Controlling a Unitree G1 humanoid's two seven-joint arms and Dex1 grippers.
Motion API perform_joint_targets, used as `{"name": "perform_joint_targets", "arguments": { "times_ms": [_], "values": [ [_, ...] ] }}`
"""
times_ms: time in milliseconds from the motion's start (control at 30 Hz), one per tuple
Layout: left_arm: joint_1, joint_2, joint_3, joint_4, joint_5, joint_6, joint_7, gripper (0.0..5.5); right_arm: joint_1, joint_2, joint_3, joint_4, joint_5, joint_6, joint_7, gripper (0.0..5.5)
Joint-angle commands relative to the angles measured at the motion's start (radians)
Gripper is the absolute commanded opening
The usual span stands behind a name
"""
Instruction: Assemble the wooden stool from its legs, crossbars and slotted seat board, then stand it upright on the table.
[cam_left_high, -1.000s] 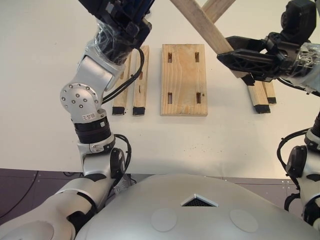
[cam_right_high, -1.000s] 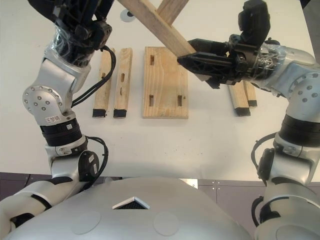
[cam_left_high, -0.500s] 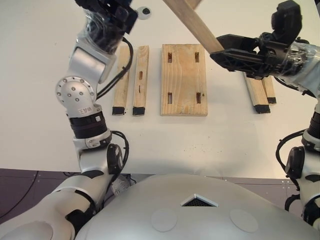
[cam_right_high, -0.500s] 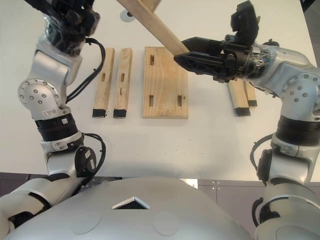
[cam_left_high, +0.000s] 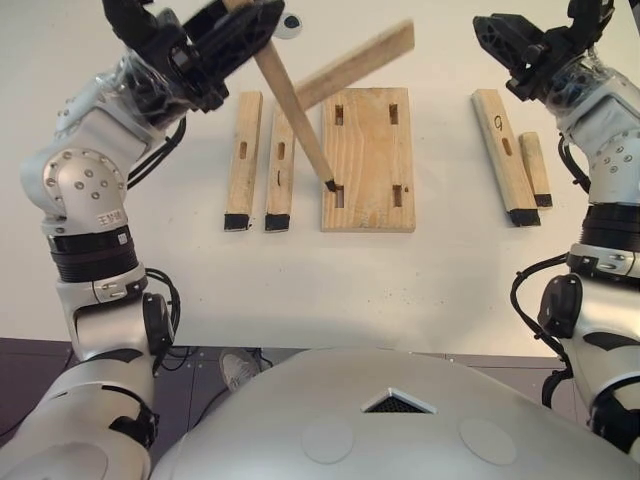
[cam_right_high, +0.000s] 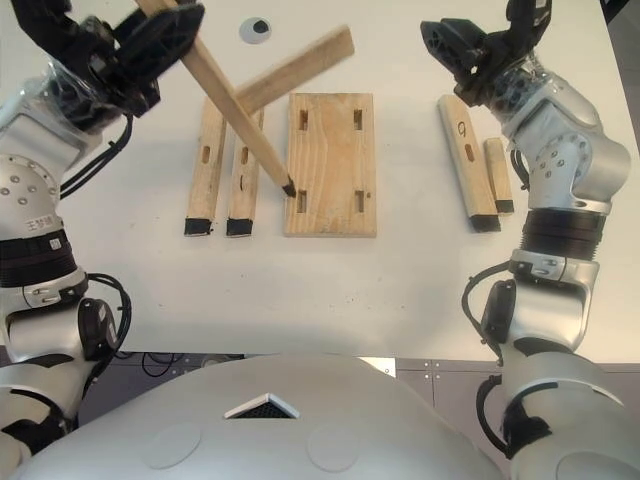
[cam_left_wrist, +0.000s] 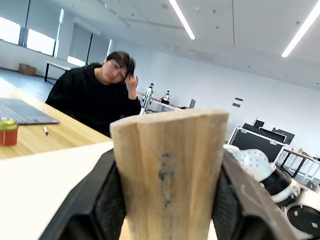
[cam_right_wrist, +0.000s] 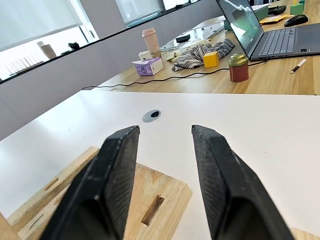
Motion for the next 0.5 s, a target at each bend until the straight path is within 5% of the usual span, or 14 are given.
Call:
{"name": "perform_joint_targets", "arguments": {
  "times_ms": [33,267,500],
  "values": [
    [-0.008,-0.039,-0.002,0.030,0.041,-0.057,-0.011,2.03,-0.055,-0.004,-0.047,0.040,0.021,0.009,0.006,1.28],
    [-0.002,-0.093,0.007,0.023,0.005,-0.034,-0.014,2.03,-0.068,-0.011,-0.014,0.059,-0.019,0.006,0.050,0.03],
    [0.021,-0.081,-0.061,0.152,0.138,-0.105,-0.101,2.03,-0.080,-0.009,-0.004,0.077,-0.041,-0.002,0.059,0.00]
  ]
}}
